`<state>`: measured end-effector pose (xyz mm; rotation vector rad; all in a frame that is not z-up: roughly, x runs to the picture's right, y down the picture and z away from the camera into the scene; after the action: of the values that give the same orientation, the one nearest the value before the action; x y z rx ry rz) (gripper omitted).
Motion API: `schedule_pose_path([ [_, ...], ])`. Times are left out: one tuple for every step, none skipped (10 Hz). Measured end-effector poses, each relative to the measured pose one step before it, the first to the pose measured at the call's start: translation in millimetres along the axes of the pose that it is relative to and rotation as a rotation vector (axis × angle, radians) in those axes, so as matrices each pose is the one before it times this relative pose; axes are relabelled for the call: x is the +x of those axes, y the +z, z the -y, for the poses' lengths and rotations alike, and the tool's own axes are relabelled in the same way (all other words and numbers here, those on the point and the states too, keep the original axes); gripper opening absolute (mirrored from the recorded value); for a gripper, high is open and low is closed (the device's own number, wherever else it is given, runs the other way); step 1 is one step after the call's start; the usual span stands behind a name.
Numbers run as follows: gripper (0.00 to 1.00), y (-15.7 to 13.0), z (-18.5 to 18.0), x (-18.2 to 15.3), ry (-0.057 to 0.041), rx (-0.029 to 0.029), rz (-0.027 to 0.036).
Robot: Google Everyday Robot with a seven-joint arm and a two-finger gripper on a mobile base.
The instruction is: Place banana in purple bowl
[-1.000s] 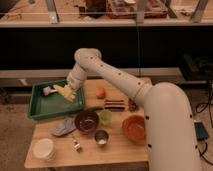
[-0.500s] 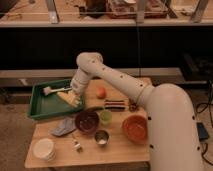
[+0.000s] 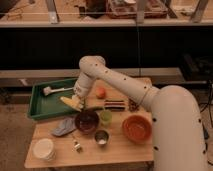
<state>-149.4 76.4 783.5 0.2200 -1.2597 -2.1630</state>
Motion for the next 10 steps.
schedule_pose_path([
  [0.00, 0.83, -1.16, -6.06, 0.00187, 0.00253, 0.00380],
  [0.00, 2.21, 0.92, -3.46, -0.00409, 0.00294, 0.00604],
  [0.04, 3.84, 0.39, -7.96, -0.00257, 0.00603, 0.00924],
  [0.14, 1.46, -2.05, -9.26, 0.00292, 0.00299, 0.00098],
  [0.21, -0.38, -0.81, -6.37, -0.00161, 0.00142, -0.00453],
  [0.31, -1.27, -2.99, -12.79, -0.00116, -0.00086, -0.00474],
  [0.43, -1.02, -3.76, -14.43, -0.00152, -0.00108, -0.00745],
  [0.52, 0.21, -0.75, -6.09, -0.00474, 0.00088, -0.00505],
  [0.64, 1.06, 0.34, -6.23, -0.01181, 0.00223, -0.00089],
  [0.73, 0.32, -0.03, -3.57, -0.00850, 0.00206, 0.00397],
])
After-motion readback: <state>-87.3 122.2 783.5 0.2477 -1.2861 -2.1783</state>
